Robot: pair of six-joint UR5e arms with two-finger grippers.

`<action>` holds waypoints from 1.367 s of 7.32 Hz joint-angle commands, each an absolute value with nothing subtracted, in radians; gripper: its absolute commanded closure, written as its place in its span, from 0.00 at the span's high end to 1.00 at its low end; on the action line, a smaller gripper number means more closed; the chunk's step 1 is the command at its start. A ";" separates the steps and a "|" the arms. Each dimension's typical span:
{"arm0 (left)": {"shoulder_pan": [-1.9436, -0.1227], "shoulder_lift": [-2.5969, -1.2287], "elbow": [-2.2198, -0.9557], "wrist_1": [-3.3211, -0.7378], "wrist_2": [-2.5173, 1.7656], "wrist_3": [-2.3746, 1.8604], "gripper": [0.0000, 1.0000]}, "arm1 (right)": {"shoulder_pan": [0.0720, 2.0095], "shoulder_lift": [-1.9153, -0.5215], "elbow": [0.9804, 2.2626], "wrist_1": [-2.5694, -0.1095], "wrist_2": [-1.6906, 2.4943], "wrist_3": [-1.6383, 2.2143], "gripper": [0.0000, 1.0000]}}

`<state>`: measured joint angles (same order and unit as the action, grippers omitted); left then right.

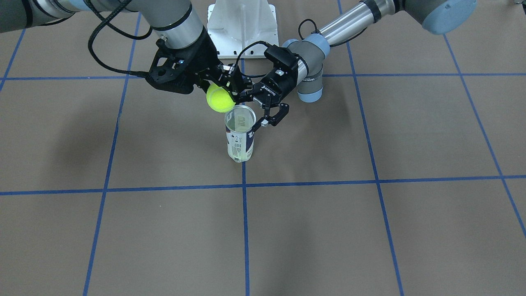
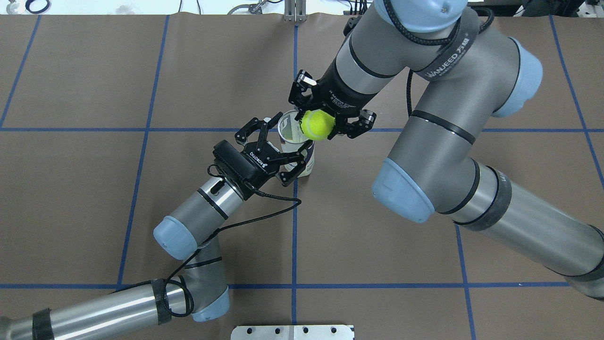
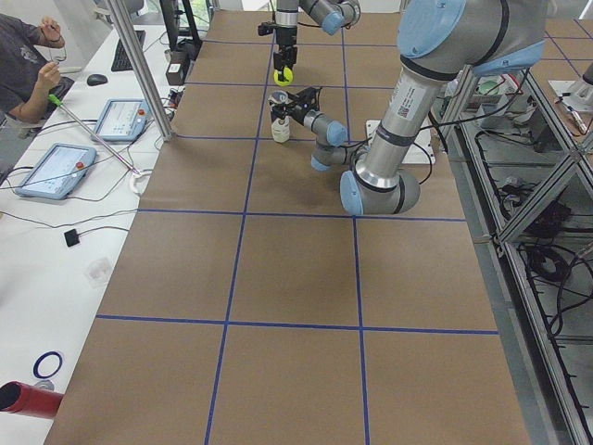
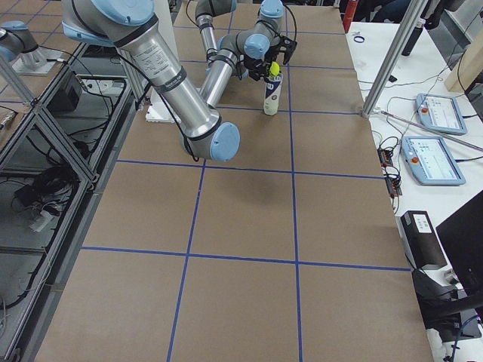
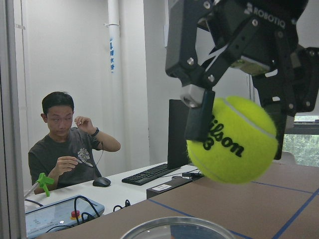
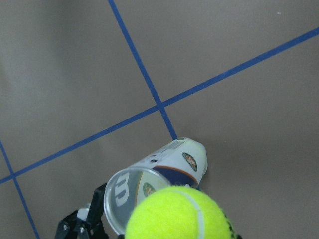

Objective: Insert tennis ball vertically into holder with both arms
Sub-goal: 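Carry the second ball with the right gripper over the can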

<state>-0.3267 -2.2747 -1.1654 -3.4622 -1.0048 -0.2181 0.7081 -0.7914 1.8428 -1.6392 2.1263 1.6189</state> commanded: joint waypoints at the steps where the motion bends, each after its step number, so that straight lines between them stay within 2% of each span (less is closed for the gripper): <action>1: -0.327 -2.275 -1.166 -3.462 -1.005 -0.219 0.86 | 0.696 -0.747 1.787 -1.638 2.121 1.624 0.00; 10: -0.327 -2.273 -1.166 -3.462 -1.005 -0.219 0.86 | 0.698 -0.709 1.718 -1.634 2.106 1.609 0.00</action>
